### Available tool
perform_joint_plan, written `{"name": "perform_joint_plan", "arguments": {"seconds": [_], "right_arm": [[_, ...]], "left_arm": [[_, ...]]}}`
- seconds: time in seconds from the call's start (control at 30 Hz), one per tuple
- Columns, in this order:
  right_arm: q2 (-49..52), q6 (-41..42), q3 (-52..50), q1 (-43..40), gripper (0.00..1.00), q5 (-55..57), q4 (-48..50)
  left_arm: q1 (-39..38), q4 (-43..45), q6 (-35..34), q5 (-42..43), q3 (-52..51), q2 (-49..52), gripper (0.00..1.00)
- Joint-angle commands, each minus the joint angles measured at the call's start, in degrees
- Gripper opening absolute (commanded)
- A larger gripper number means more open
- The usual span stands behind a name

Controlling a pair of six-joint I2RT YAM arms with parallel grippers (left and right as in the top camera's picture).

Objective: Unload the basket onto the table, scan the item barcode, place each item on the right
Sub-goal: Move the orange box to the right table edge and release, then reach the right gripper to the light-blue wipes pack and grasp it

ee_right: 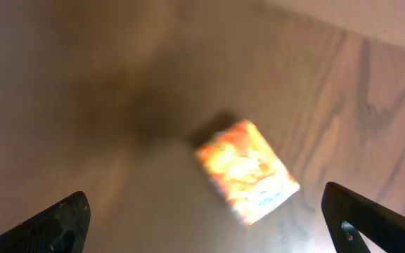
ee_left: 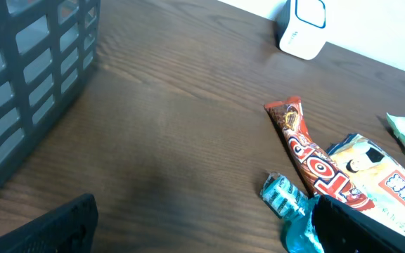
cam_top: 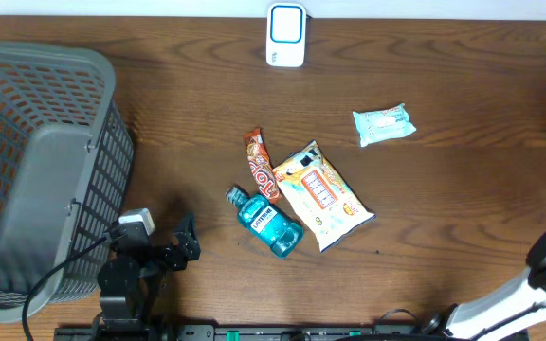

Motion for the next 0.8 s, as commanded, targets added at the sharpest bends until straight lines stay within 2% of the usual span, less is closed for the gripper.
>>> {"name": "perform_joint_plan", "arguments": {"seconds": [0.0,0.2,0.37,0.47,0.63,0.77], "right_arm": [[-10.1,4.4,1.0,1.9,0.99,-11.8,-0.1],[-16.6,11.4,1.0,7.4,0.99,-19.8,-3.3],[-16.2,22.4,0.8,16.5,0.99,-25.1,-10.3],[-14.5,22.9,0.7,22.2,0.99,-32.5,-13.0],[-9.1,14.6,0.7,33.0,0.98,-31.2,-13.0],[-2.8,-1.1,0.7,43.2,0.99,-27.1,-10.0]], "left_arm": [[-0.1,-0.9,0.7,0.7,-0.8,0.0,0.98],[-0.1,-0.9,0.7,0.7,-0.8,0.0,0.98],[-0.1,-0.9,0.7,0.7,-0.8,0.0,0.98],[-0.1,-0.9,0.7,0.7,-0.8,0.0,0.98],[-0.1,-0.9,0.7,0.7,-0.8,0.0,0.98],[-0.1,-0.9,0.7,0.7,-0.8,0.0,0.98]]}}
